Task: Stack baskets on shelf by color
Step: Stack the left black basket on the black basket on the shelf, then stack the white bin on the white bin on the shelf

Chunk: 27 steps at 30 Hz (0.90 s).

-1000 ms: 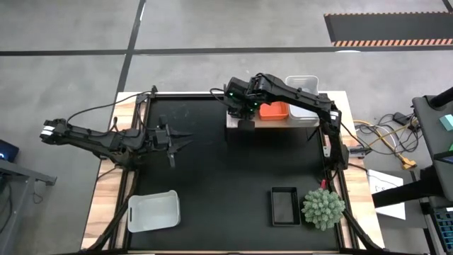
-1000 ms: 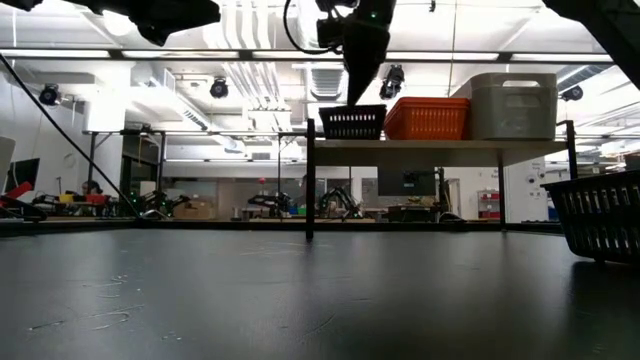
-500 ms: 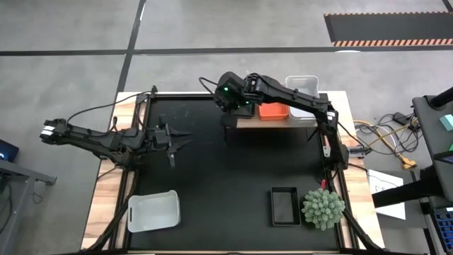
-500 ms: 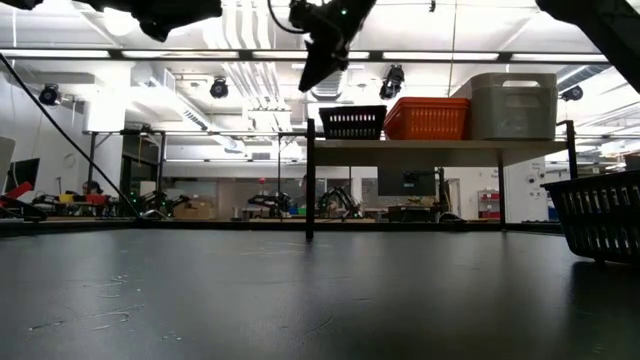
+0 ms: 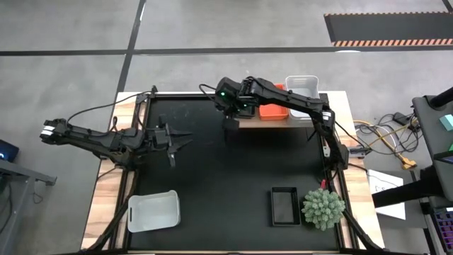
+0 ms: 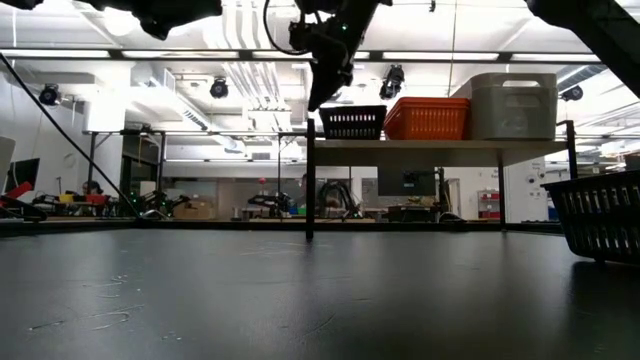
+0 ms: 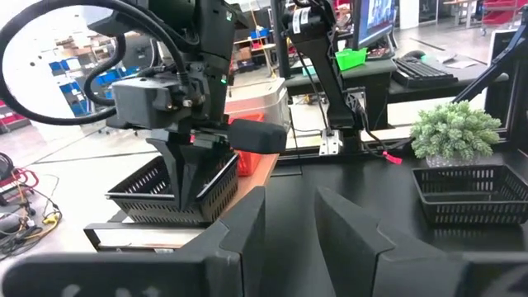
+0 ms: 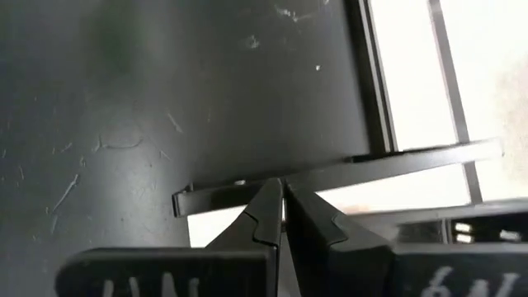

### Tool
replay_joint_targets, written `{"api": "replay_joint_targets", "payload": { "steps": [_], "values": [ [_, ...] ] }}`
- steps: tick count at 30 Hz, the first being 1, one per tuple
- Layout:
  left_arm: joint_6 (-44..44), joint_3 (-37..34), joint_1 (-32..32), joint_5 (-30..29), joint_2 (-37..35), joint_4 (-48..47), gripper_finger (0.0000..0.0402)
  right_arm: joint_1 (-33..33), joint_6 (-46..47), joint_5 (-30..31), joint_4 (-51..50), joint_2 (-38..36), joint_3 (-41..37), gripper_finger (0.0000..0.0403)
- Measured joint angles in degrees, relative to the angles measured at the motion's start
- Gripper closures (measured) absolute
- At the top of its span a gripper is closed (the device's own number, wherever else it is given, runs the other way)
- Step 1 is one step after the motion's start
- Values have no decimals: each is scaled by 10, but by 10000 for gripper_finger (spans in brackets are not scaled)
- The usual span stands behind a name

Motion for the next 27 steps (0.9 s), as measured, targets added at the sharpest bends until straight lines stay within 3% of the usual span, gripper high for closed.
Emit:
{"api": "replay_joint_targets", "payload": {
  "steps": [16,27],
  "values": [
    [0,0,0,0,0,0,311,7,8,0,-12,-8,-1,394],
    [0,0,0,0,0,6,311,133,20,0,19,-64,-48,394]
  ]
}}
